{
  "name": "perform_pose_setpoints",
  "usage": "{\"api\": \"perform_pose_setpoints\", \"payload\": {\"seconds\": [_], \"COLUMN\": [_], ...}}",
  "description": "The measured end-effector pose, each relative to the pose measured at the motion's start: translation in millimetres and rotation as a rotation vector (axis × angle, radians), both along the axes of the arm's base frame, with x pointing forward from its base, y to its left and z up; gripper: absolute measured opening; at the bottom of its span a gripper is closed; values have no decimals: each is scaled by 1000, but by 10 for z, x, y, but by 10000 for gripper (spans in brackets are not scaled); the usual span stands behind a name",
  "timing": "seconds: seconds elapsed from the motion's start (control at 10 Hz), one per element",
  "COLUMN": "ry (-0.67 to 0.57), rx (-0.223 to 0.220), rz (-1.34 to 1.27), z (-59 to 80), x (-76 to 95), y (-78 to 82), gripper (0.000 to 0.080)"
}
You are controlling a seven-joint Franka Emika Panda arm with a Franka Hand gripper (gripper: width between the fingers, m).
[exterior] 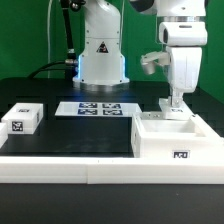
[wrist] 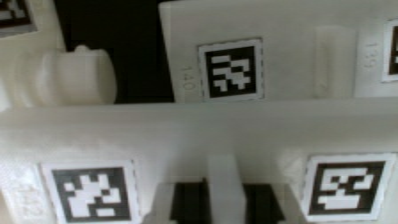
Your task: Assemble cabinet
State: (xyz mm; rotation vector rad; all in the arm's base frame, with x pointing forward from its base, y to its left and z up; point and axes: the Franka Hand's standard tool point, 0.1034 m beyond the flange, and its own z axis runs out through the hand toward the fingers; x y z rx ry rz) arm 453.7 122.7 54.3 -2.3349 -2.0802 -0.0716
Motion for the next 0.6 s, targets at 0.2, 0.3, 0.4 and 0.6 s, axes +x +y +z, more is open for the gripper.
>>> {"api": "perform_pose_setpoints", "payload": {"seconds": [0.2,0.3,0.4,0.6], "ry": [0,-4,-10,-8], "rx": [0,2,4,0], "rz": [0,-4,-7,-9], "z": [-3,-1,12,40], "x": [8,61,107,141], "y": [-14,-41,-43,-47], "gripper": [70,70,70,71]}}
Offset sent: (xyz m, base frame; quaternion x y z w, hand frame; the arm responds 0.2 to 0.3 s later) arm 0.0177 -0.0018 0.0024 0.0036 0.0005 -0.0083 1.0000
